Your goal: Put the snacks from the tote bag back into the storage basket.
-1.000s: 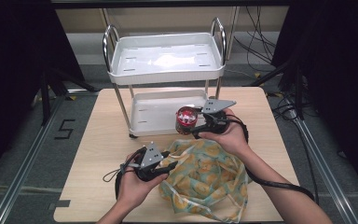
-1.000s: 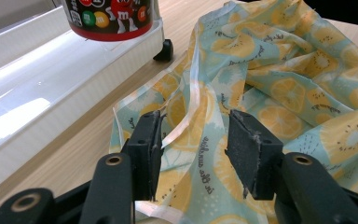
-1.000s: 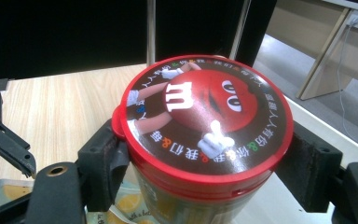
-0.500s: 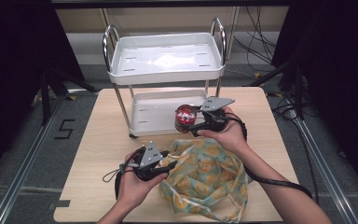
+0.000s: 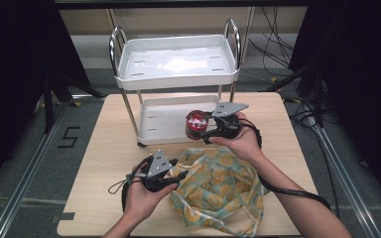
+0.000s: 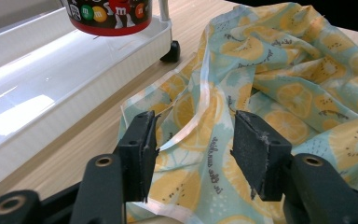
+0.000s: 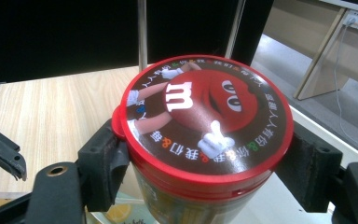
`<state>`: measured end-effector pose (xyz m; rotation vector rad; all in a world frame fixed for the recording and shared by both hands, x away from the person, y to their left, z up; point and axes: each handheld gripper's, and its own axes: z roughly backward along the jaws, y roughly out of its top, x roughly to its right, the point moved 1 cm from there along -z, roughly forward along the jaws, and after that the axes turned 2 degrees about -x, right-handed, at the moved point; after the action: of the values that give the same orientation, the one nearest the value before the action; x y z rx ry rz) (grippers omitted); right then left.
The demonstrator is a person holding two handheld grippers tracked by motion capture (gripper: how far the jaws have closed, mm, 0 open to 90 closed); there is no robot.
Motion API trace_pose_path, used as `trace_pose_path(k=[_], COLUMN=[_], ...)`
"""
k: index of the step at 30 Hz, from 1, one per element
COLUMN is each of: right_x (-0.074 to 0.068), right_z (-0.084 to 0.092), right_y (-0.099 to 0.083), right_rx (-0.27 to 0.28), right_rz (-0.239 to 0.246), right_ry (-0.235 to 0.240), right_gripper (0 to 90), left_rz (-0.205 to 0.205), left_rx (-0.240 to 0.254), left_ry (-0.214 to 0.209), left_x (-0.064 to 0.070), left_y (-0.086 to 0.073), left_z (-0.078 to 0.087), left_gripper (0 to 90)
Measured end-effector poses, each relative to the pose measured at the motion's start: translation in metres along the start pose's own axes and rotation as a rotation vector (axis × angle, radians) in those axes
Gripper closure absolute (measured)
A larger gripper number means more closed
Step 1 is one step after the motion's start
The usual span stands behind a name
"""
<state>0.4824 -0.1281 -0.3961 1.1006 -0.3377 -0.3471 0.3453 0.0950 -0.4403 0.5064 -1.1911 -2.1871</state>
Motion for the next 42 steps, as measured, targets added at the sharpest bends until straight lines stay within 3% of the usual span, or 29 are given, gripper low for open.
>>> trace_pose_path(k=[7, 8, 9, 14, 17, 18, 20, 21, 23, 24, 30, 38, 39, 42], right_x=[0.001, 0.001, -0.001, 0.001, 0.0, 0.002, 0.002, 0.002, 0.002, 0.003, 0.003, 0.007, 0.007, 0.008], right_z=[-0.004, -0.004, -0.004, -0.005, -0.006, -0.007, -0.008, -0.008, -0.008, -0.01, -0.011, -0.015, -0.017, -0.017], right_y=[0.0, 0.0, 0.001, 0.001, 0.002, 0.003, 0.003, 0.003, 0.003, 0.003, 0.003, 0.003, 0.002, 0.002], right_rx=[0.003, 0.001, -0.001, 0.005, -0.007, -0.002, 0.003, 0.0, 0.002, 0.0, -0.022, -0.03, -0.021, -0.031], right_rz=[0.004, 0.004, -0.027, -0.012, -0.03, -0.005, -0.01, -0.009, -0.014, -0.006, -0.023, -0.008, -0.01, -0.003], right_ry=[0.003, 0.004, 0.0, -0.001, 0.006, 0.01, 0.004, 0.003, 0.002, 0.006, 0.012, 0.014, 0.003, 0.014], right_gripper=[26.5, 26.5, 26.5, 26.5, 26.5, 26.5, 26.6, 26.5, 26.5, 26.5, 26.5, 26.5, 26.5, 26.5], left_rz=[-0.002, 0.012, 0.004, 0.025, 0.019, 0.012, -0.007, 0.022, 0.022, -0.001, 0.012, -0.001, 0.018, 0.016], left_rx=[0.016, 0.017, 0.018, 0.02, 0.026, 0.03, 0.036, 0.038, 0.038, 0.034, 0.033, 0.038, 0.037, 0.035], left_ry=[0.007, 0.011, 0.009, 0.009, 0.013, 0.014, 0.01, 0.009, 0.008, 0.009, 0.008, 0.014, 0.017, 0.018], left_x=[-0.001, 0.0, -0.001, 0.0, 0.0, 0.0, -0.001, 0.0, 0.0, -0.001, -0.001, -0.002, -0.001, -0.001], left_y=[0.0, 0.0, 0.0, 0.0, 0.0, 0.0, 0.001, 0.0, 0.0, 0.001, 0.0, 0.001, 0.0, 0.0], left_z=[-0.001, 0.0, 0.0, 0.0, 0.0, 0.0, 0.0, 0.0, 0.0, 0.0, 0.0, 0.0, 0.0, 0.0], left_gripper=[46.4, 46.4, 46.0, 45.7, 45.5, 45.3, 45.2, 45.2, 45.2, 45.1, 45.1, 44.9, 44.9, 44.9])
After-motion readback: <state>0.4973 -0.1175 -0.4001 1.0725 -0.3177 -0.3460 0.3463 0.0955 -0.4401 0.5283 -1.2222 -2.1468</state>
